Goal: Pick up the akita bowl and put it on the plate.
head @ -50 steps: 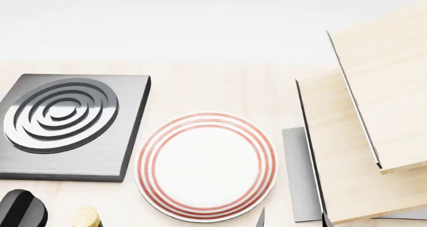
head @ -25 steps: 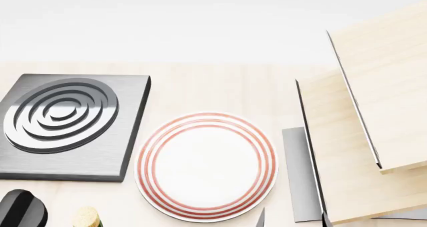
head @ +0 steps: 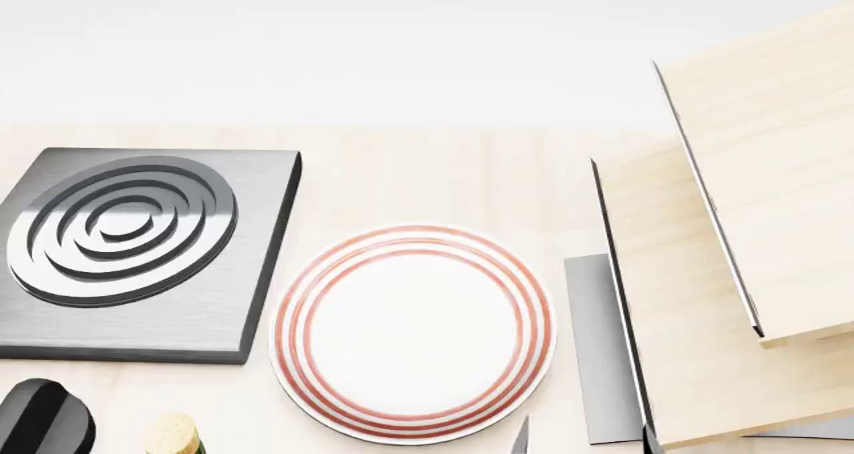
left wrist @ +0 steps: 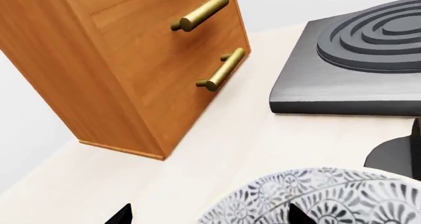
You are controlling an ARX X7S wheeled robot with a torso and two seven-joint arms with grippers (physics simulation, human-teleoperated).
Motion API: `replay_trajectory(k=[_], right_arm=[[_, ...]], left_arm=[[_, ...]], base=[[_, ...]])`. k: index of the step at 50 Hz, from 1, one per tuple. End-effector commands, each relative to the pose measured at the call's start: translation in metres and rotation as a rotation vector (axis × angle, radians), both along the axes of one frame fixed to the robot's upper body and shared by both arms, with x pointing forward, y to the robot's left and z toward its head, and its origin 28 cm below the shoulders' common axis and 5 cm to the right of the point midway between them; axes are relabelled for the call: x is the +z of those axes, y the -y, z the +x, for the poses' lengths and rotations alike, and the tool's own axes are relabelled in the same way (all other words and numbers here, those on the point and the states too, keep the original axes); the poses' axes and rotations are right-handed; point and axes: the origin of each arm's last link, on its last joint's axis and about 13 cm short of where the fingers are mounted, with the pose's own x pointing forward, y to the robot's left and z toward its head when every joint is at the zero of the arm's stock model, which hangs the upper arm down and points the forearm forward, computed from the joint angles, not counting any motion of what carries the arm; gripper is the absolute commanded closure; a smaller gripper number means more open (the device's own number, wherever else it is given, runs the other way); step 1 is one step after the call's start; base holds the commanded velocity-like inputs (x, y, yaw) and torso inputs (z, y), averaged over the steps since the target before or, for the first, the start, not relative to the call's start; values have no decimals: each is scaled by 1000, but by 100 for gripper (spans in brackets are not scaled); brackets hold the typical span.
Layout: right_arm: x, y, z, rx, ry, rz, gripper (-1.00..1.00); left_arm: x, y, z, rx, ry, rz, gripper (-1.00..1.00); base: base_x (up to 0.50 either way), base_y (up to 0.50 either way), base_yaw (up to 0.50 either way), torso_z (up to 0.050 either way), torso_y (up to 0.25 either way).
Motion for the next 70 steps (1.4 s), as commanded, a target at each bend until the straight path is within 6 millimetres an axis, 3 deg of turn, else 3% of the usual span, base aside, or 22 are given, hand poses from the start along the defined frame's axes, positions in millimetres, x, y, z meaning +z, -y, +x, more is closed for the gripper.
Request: replay_trajectory(k=[1, 70], right_arm=[[-1, 0, 0, 0, -1, 0, -100], [-2, -2, 1, 3, -10, -3, -100]], left_arm=[[-2, 1, -1, -16, -29, -19, -100], [-17, -10, -12, -31, -250, -184, -100]], base=[[0, 0, 0, 0, 0], [0, 0, 0, 0, 0]])
